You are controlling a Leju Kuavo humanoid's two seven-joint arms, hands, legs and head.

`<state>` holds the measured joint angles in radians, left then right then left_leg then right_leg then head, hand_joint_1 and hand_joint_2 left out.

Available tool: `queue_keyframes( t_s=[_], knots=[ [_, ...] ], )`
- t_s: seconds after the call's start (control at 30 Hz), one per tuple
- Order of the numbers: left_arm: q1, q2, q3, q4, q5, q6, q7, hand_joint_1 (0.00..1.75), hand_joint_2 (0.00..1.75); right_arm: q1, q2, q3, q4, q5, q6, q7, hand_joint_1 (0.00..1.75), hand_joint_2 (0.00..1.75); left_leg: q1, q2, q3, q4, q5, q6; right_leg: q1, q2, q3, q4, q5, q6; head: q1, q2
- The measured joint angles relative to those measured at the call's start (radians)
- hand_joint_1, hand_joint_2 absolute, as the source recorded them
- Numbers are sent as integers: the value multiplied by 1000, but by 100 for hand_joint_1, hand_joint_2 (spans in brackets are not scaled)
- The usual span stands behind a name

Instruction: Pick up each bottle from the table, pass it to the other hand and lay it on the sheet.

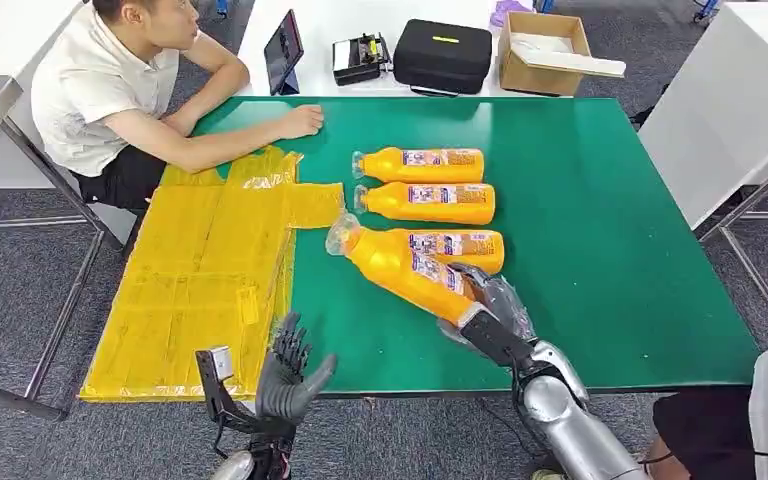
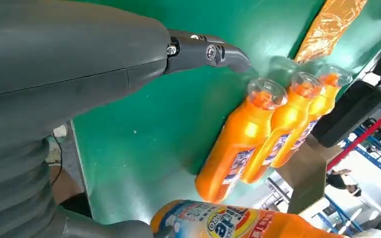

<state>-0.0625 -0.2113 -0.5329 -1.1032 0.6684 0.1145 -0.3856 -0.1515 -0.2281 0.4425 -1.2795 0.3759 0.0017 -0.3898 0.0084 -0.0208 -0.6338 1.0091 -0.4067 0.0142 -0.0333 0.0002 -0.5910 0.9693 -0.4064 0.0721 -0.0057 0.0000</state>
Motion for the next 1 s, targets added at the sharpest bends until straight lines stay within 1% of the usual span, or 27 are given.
queue_keyframes(
  t_s=[0.07, 0.23, 0.33, 0.5, 0.7, 1.0],
  knots=[
    [-14, -1, -7, 7, -30, -15, -15, 0, 175, -3, 11, 3, 0, -31, 52, -14, 175, 175, 0, 0, 0, 0, 0, 0, 0, 0, 0, 0, 0, 0, 0, 0],
    [-64, -17, -46, 21, -138, -51, -56, 0, 175, -35, 57, 51, 24, -34, 102, -28, 175, 175, 0, 0, 0, 0, 0, 0, 0, 0, 0, 0, 0, 0, 0, 0],
    [-75, -24, -76, 11, -164, -89, -58, 0, 175, -55, 88, 93, 54, -38, 112, -38, 175, 175, 0, 0, 0, 0, 1, 0, 0, 0, 0, 0, 0, 0, 0, 0],
    [-90, -28, -87, 1, -163, -95, -56, 0, 175, -93, 123, 144, 88, -41, 130, -55, 175, 175, 0, 0, 0, 0, 0, 0, 0, 0, 0, 0, 0, 0, 0, 0],
    [-102, -30, -81, 0, -112, -126, -40, 0, 175, -140, 146, 199, 105, -59, 163, -59, 175, 175, 0, 0, 0, 0, 1, 0, 0, 0, 0, 0, 0, 0, 0, 0],
    [-104, -30, -54, -8, -77, -138, -39, 0, 175, -179, 164, 261, 138, -57, 163, -61, 175, 175, 0, 0, 0, 0, 1, 0, 0, 0, 0, 0, 0, 0, 0, 0]
  ],
)
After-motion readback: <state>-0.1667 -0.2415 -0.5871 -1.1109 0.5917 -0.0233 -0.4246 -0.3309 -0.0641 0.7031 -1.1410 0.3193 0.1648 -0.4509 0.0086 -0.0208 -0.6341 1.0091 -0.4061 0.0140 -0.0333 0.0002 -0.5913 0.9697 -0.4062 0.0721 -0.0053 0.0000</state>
